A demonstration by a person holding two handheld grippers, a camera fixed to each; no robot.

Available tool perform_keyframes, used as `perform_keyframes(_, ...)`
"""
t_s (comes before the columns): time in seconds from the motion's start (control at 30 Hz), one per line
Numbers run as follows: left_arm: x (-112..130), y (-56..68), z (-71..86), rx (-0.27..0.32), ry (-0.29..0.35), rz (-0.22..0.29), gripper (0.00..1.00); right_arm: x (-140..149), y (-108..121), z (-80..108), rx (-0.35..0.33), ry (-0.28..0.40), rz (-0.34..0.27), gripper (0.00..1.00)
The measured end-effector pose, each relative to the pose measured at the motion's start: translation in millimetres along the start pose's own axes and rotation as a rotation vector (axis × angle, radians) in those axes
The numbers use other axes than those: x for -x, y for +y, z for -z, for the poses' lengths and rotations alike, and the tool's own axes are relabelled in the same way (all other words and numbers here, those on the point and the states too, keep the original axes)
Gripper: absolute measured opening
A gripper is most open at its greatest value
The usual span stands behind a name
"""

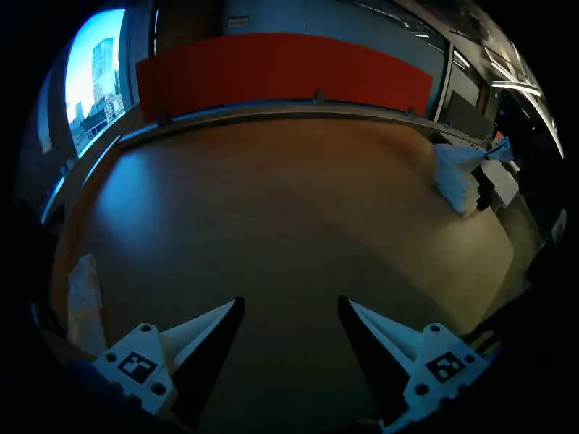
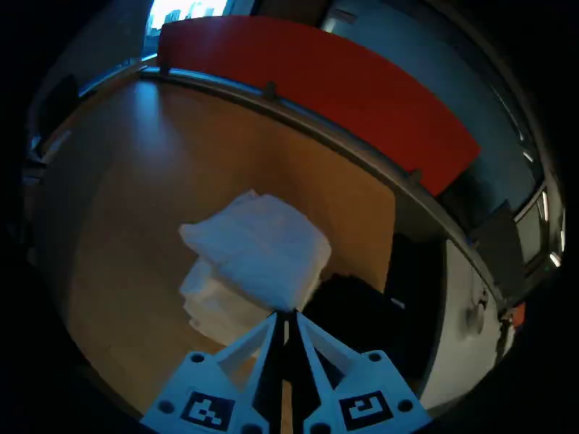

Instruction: Fold towel

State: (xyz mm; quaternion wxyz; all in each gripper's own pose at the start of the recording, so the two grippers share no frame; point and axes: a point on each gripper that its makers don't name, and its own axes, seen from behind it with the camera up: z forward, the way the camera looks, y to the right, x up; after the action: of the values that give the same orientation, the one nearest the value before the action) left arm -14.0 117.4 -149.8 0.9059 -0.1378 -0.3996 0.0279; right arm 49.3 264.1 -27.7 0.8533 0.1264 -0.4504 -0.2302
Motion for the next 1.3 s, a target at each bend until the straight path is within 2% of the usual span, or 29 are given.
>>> perform_keyframes(0.27,0,0.1,0.9,-0.003,-0.006,-0.006,0.96,29,3,-11.4,0.003,-0.055,-0.04,0.04)
perform_keyframes(0.57,1,-1.5,0.3,-0.007,-0.013,-0.008,0.95,52,5,-19.5,-0.009,-0.122,-0.046,0.03)
perform_keyframes(0.97,4,-2.0,0.8,-0.011,-0.022,-0.009,0.96,65,5,-26.1,-0.021,-0.163,-0.044,0.04)
perform_keyframes(1.3,6,-2.0,-0.6,-0.013,-0.027,-0.004,0.95,63,4,-30.6,-0.017,-0.161,-0.04,0.06)
